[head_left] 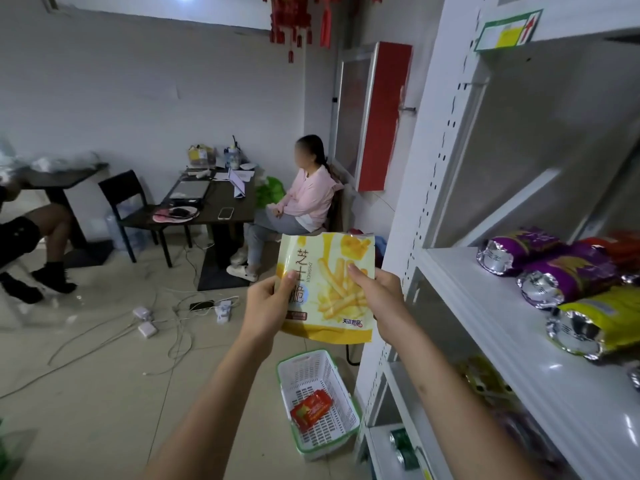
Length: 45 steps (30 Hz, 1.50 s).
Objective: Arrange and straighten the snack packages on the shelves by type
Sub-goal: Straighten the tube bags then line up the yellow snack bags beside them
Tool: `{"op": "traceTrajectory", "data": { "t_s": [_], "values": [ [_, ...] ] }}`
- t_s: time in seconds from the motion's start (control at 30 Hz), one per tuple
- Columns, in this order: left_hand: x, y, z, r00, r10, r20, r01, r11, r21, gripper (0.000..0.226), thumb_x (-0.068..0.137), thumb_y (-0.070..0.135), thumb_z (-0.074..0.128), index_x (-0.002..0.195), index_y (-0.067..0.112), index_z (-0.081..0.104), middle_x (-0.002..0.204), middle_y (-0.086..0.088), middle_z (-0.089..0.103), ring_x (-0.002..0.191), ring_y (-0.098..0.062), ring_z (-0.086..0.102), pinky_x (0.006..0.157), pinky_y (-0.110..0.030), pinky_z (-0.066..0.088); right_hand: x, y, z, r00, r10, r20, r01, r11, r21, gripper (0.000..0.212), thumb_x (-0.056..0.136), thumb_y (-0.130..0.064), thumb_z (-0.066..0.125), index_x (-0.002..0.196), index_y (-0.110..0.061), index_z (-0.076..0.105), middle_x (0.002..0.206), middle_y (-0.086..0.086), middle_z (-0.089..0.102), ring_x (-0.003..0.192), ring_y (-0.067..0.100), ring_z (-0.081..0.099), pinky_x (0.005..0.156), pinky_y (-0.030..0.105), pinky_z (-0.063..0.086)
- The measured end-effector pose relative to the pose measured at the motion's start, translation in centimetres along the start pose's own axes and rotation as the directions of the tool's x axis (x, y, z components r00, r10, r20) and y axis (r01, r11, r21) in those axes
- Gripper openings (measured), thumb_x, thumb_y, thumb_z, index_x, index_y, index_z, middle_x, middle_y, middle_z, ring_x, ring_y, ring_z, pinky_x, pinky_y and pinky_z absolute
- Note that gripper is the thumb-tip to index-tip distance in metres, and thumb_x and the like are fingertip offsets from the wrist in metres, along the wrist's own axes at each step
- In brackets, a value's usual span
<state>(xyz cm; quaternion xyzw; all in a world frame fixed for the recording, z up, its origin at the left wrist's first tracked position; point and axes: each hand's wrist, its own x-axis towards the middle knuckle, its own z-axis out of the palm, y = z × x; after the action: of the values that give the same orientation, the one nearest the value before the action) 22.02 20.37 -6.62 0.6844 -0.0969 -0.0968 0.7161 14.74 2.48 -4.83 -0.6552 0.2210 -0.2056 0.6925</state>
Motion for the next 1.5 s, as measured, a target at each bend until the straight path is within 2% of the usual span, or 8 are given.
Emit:
{"op": "traceTrajectory", "data": {
  "t_s": [0.17,0.37,0.5,0.67,0.87,1.07,1.2,1.5],
  "values": [
    [3.7,-0.7,-0.9,1.000,-0.023,0.010,0.023,0.999,0.034,0.047,0.102,0.039,0.065,0.091,-0.007,0.069,0.080,-0.008,0.078,0.068,-0.016,0.070,0.066,-0.032,0.055,4.2,0.9,1.6,0.999,0.018,0.049,-0.018,1.000,0.014,0.010,0.098,-0.026,0.073,0.104,-0.019,0.079,0.107,-0.001,0.081,0.103,0.023,0.077,0.096,0.047,0.061],
    [9.8,-1.5,-2.8,0.999,-0.028,0.031,0.026,0.997,0.067,0.063,0.099,0.047,0.067,0.099,-0.016,0.064,0.091,-0.025,0.074,0.080,-0.024,0.063,0.076,-0.039,0.048,9.3,2.4,3.9,0.997,0.024,0.071,-0.021,0.999,-0.037,0.014,0.096,-0.031,0.076,0.106,-0.021,0.079,0.104,-0.003,0.081,0.100,0.020,0.078,0.097,0.048,0.060],
    [12.8,-2.7,-1.9,0.996,-0.080,0.033,0.078,0.995,0.060,0.054,0.100,0.042,0.067,0.096,-0.012,0.066,0.089,-0.011,0.071,0.081,-0.021,0.063,0.076,-0.035,0.048,12.4,4.0,4.2,0.997,0.065,0.050,-0.064,0.998,-0.025,0.016,0.096,-0.030,0.076,0.108,-0.020,0.078,0.107,-0.003,0.081,0.103,0.021,0.077,0.097,0.046,0.060],
    [16.3,-4.4,-0.2,0.989,-0.137,0.051,0.131,0.985,0.112,0.038,0.102,0.037,0.065,0.080,0.007,0.071,0.073,0.006,0.076,0.063,-0.004,0.068,0.062,-0.020,0.053,16.5,6.0,3.4,0.993,0.097,0.064,-0.095,0.995,-0.026,0.020,0.096,-0.029,0.076,0.113,-0.017,0.078,0.110,0.000,0.081,0.104,0.022,0.077,0.097,0.046,0.060],
    [20.3,-5.9,0.7,0.987,-0.161,0.022,0.159,0.984,0.085,0.045,0.102,0.041,0.065,0.099,-0.004,0.073,0.099,-0.014,0.080,0.083,-0.021,0.073,0.083,-0.039,0.057,21.3,7.1,3.9,0.987,0.128,0.095,-0.126,0.992,-0.025,0.007,0.098,-0.027,0.074,0.101,-0.023,0.079,0.103,-0.003,0.082,0.097,0.019,0.078,0.091,0.042,0.062],
    [25.0,-7.7,1.4,0.981,-0.196,0.003,0.195,0.976,0.093,0.047,0.102,0.038,0.066,0.088,-0.006,0.068,0.075,0.000,0.073,0.069,-0.016,0.065,0.063,-0.027,0.050,25.2,8.3,4.9,0.983,0.166,0.084,-0.164,0.986,-0.025,0.005,0.099,-0.026,0.073,0.099,-0.026,0.078,0.101,-0.007,0.081,0.102,0.019,0.077,0.090,0.037,0.061],
    [28.1,-8.7,3.2,0.974,-0.224,0.023,0.221,0.970,0.105,0.031,0.103,0.035,0.064,0.082,0.013,0.073,0.061,0.010,0.073,0.058,-0.004,0.068,0.050,-0.013,0.050,27.5,8.9,4.4,0.985,0.166,0.043,-0.166,0.986,-0.007,0.011,0.099,-0.027,0.072,0.109,-0.024,0.077,0.107,-0.005,0.081,0.099,0.016,0.077,0.076,0.027,0.061],
    [34.7,-11.5,8.8,0.957,-0.282,0.072,0.274,0.957,0.097,0.032,0.102,0.035,0.067,0.084,0.009,0.074,0.074,-0.001,0.078,0.065,-0.017,0.072,0.056,-0.026,0.059,34.4,12.3,1.9,0.970,0.224,-0.094,-0.221,0.974,0.040,0.023,0.100,-0.025,0.072,0.119,-0.015,0.076,0.111,0.003,0.080,0.103,0.022,0.076,0.084,0.035,0.063]
  ]
}}
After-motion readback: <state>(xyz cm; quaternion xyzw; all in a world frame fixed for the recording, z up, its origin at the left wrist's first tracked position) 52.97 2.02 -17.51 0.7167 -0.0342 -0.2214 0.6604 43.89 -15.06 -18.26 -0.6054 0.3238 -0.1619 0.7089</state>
